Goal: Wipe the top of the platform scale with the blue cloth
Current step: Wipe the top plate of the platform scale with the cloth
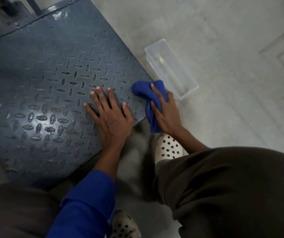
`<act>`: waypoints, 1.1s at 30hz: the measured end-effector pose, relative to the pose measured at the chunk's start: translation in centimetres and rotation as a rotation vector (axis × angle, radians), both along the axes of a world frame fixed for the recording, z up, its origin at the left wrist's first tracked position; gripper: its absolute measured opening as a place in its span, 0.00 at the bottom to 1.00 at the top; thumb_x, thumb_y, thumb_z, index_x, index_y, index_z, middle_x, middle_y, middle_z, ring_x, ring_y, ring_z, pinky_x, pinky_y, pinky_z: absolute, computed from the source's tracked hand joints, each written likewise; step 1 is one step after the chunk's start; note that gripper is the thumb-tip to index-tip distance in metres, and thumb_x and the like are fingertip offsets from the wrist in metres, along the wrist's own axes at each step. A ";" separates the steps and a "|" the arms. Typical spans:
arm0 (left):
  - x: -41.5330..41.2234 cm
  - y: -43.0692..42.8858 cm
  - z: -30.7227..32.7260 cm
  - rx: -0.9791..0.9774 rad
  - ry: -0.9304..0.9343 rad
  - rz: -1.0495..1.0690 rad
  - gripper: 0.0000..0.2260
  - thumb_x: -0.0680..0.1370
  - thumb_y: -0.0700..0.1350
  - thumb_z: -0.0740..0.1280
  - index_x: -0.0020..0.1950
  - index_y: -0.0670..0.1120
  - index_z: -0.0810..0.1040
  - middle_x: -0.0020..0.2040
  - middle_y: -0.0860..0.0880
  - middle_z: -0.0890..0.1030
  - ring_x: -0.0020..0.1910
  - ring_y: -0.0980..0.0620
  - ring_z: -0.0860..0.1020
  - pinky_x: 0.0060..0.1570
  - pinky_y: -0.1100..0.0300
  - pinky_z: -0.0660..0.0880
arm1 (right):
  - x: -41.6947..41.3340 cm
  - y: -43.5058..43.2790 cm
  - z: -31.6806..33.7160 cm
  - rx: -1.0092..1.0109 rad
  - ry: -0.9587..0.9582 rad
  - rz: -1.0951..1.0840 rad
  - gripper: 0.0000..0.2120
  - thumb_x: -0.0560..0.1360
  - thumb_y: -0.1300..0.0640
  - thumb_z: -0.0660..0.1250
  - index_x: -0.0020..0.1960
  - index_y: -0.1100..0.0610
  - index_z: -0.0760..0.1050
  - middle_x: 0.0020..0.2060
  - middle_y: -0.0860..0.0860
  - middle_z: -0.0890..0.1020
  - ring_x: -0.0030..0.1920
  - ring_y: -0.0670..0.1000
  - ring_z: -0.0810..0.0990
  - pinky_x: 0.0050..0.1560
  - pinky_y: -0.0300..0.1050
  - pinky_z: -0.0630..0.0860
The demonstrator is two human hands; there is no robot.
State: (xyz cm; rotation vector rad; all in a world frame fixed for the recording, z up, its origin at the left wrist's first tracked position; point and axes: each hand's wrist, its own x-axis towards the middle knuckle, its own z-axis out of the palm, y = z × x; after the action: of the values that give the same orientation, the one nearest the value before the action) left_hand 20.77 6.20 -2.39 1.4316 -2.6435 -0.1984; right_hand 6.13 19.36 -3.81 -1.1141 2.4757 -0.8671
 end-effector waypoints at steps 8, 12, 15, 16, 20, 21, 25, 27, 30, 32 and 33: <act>-1.7 -2.6 -0.7 -0.006 0.030 -0.030 0.32 0.86 0.58 0.50 0.87 0.44 0.52 0.87 0.40 0.50 0.87 0.41 0.47 0.82 0.33 0.47 | -2.8 -4.2 1.7 0.182 0.179 0.133 0.30 0.86 0.36 0.49 0.85 0.40 0.50 0.70 0.60 0.71 0.62 0.59 0.76 0.63 0.54 0.75; -4.1 -7.2 -1.2 -0.009 0.067 -0.007 0.32 0.86 0.59 0.51 0.87 0.44 0.55 0.87 0.42 0.52 0.87 0.42 0.48 0.82 0.34 0.46 | -5.0 -9.2 2.0 0.223 0.189 0.218 0.30 0.86 0.39 0.54 0.85 0.37 0.48 0.77 0.63 0.66 0.72 0.65 0.71 0.68 0.60 0.71; -5.8 -9.4 -1.4 -0.008 0.083 0.072 0.31 0.86 0.58 0.50 0.87 0.45 0.54 0.87 0.43 0.51 0.87 0.43 0.48 0.83 0.34 0.44 | -6.3 -13.3 1.8 0.206 0.168 0.241 0.30 0.86 0.40 0.56 0.85 0.38 0.49 0.80 0.63 0.63 0.74 0.66 0.69 0.69 0.59 0.71; -6.3 -9.7 -1.4 -0.007 0.084 0.091 0.31 0.86 0.58 0.50 0.87 0.45 0.54 0.87 0.43 0.51 0.87 0.43 0.47 0.83 0.34 0.44 | -6.6 -14.8 1.9 0.201 0.149 0.235 0.30 0.86 0.40 0.56 0.85 0.38 0.49 0.80 0.63 0.62 0.75 0.66 0.69 0.70 0.59 0.70; -7.4 -10.5 -1.5 -0.030 0.067 0.133 0.29 0.87 0.56 0.47 0.87 0.45 0.53 0.87 0.43 0.50 0.87 0.42 0.47 0.82 0.34 0.45 | -8.4 -20.7 1.3 0.183 0.095 0.256 0.31 0.85 0.38 0.54 0.85 0.39 0.50 0.78 0.62 0.64 0.71 0.67 0.72 0.71 0.58 0.72; -7.4 -10.6 -1.5 -0.034 0.066 0.139 0.29 0.87 0.55 0.46 0.87 0.46 0.52 0.87 0.43 0.50 0.87 0.42 0.47 0.82 0.34 0.45 | -8.8 -22.1 1.3 0.181 0.084 0.257 0.31 0.84 0.37 0.53 0.85 0.39 0.50 0.78 0.61 0.65 0.69 0.67 0.73 0.71 0.59 0.72; -7.6 -10.8 -1.6 -0.030 0.086 0.145 0.28 0.88 0.55 0.46 0.87 0.46 0.53 0.88 0.44 0.50 0.87 0.42 0.46 0.82 0.34 0.44 | -10.2 -27.8 1.9 0.211 0.057 0.256 0.29 0.87 0.40 0.54 0.85 0.39 0.49 0.77 0.62 0.64 0.69 0.69 0.75 0.69 0.58 0.71; -7.7 -10.9 -1.6 -0.026 0.088 0.149 0.28 0.88 0.55 0.46 0.87 0.47 0.52 0.88 0.44 0.50 0.87 0.42 0.46 0.82 0.34 0.43 | -10.7 -29.9 2.3 0.213 0.048 0.265 0.29 0.87 0.40 0.54 0.85 0.40 0.48 0.77 0.63 0.64 0.69 0.70 0.75 0.70 0.58 0.71; -7.8 -11.0 -1.5 -0.018 0.115 0.154 0.28 0.88 0.54 0.46 0.87 0.47 0.54 0.88 0.44 0.51 0.87 0.43 0.47 0.82 0.34 0.44 | -10.8 -30.6 2.6 0.240 0.039 0.274 0.29 0.87 0.40 0.53 0.85 0.39 0.48 0.78 0.62 0.63 0.69 0.70 0.75 0.70 0.59 0.71; -7.7 -11.0 -1.3 0.000 0.135 0.152 0.27 0.88 0.54 0.46 0.87 0.47 0.54 0.88 0.45 0.51 0.87 0.43 0.46 0.82 0.34 0.44 | -10.4 -29.7 2.7 0.236 0.045 0.281 0.29 0.87 0.40 0.53 0.85 0.39 0.48 0.79 0.62 0.61 0.71 0.70 0.74 0.71 0.60 0.70; -7.7 -11.0 -1.2 0.007 0.140 0.147 0.27 0.88 0.54 0.46 0.87 0.47 0.54 0.88 0.45 0.51 0.87 0.43 0.46 0.82 0.34 0.44 | -10.1 -29.0 2.7 0.229 0.058 0.278 0.29 0.87 0.39 0.53 0.85 0.38 0.48 0.80 0.62 0.60 0.72 0.69 0.72 0.72 0.61 0.70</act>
State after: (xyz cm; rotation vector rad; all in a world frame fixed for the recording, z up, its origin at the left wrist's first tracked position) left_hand 13.03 -4.81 -3.61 1.5462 -2.4175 -0.2814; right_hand -3.95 -9.59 -1.11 -1.3707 2.3155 -0.4654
